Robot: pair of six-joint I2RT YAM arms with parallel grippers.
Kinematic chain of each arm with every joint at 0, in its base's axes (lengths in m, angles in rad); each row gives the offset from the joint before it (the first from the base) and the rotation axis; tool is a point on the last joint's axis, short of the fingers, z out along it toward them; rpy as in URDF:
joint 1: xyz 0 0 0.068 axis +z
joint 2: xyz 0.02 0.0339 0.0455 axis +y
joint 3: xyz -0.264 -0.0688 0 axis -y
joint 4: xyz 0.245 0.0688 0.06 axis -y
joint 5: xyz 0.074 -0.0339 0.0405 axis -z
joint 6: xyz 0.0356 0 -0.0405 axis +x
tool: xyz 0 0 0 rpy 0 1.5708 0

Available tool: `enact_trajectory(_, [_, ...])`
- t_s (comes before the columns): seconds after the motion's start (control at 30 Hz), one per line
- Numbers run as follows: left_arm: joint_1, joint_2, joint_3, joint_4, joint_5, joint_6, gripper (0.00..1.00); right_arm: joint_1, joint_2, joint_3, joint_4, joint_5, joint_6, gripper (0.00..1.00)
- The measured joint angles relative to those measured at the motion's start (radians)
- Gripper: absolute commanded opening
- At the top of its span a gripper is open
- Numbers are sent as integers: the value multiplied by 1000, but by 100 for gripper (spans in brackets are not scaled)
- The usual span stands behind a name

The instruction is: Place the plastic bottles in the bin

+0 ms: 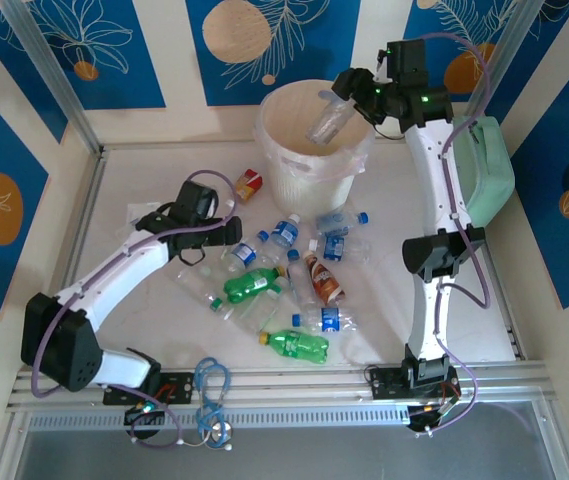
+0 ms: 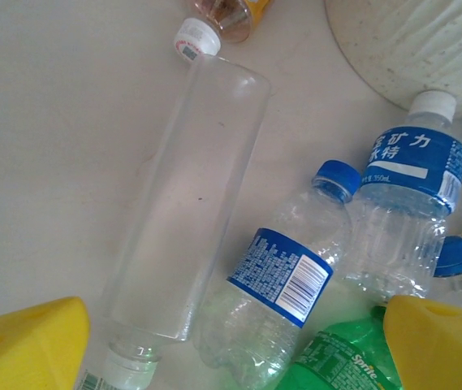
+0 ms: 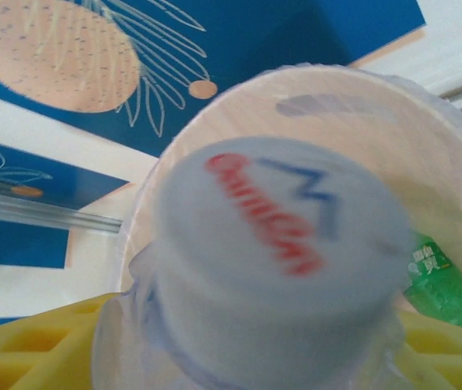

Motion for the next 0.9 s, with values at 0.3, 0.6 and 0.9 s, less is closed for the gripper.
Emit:
enact_trajectory(0.3, [11,58,13,0,0,32,94,3,24,18,-35,26,-20,92])
enact_trajectory(0.6, [18,163,27,25,0,68,92,97,-195,-185,-58,76,-71,90])
enact_trajectory(0.9, [60,284,47,68,0,107,88,299,-723,-807,50,114,-47,90])
